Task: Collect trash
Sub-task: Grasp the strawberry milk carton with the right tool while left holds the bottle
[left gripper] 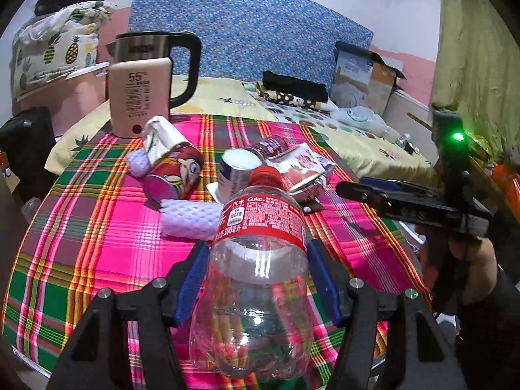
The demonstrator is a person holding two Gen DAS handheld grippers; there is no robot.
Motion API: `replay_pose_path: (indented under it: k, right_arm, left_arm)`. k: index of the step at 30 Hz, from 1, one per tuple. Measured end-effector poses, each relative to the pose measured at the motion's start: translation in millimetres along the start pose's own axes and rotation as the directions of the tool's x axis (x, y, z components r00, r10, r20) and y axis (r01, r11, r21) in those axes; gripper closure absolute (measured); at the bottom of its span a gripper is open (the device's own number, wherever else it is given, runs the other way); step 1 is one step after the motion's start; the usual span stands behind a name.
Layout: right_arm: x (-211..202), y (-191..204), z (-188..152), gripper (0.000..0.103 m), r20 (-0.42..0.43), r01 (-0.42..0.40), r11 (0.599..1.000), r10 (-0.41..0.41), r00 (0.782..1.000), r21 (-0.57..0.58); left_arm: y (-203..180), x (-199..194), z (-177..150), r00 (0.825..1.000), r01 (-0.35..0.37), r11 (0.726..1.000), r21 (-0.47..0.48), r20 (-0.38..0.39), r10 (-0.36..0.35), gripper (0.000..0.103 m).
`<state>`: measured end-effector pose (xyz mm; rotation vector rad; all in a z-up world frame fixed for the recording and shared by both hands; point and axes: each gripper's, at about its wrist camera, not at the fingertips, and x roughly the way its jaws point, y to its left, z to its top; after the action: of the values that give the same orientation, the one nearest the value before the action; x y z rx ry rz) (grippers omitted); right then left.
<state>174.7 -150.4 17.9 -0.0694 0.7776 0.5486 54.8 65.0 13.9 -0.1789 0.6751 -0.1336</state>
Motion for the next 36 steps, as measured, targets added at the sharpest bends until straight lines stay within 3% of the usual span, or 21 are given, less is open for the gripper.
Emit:
replay_pose_path:
  k: [11, 18, 23, 36]
  right_arm:
    - [41, -4, 26, 0.036, -0.045, -0.086, 0.996, 0.087, 0.995, 0.009]
    - [46, 2, 26, 0.036, -0.093, -0.121, 0.993, 0.121, 0.988, 0.004]
    - [34, 5, 24, 0.057, -0.082, -0.117, 0.993, 0.117, 0.99, 0.003]
    - [8, 16, 15, 0.064, -0.028, -0.081, 0.996, 0.08, 0.996, -0.033]
  left_arm:
    - [20, 3, 5, 1.0, -0.013, 0.999, -0.033, 0.015, 0.014, 0.039]
    - [28, 9, 3, 1.0, -0.015, 0.998, -0.057, 0.002, 0.015, 0.039]
    - [27, 8, 1, 1.0, -0.013, 0.998, -0.062, 0.0, 0.013, 0.039]
    - [22, -1, -1, 1.0, -0.023, 0.998, -0.062, 0.006, 0.024, 0.039]
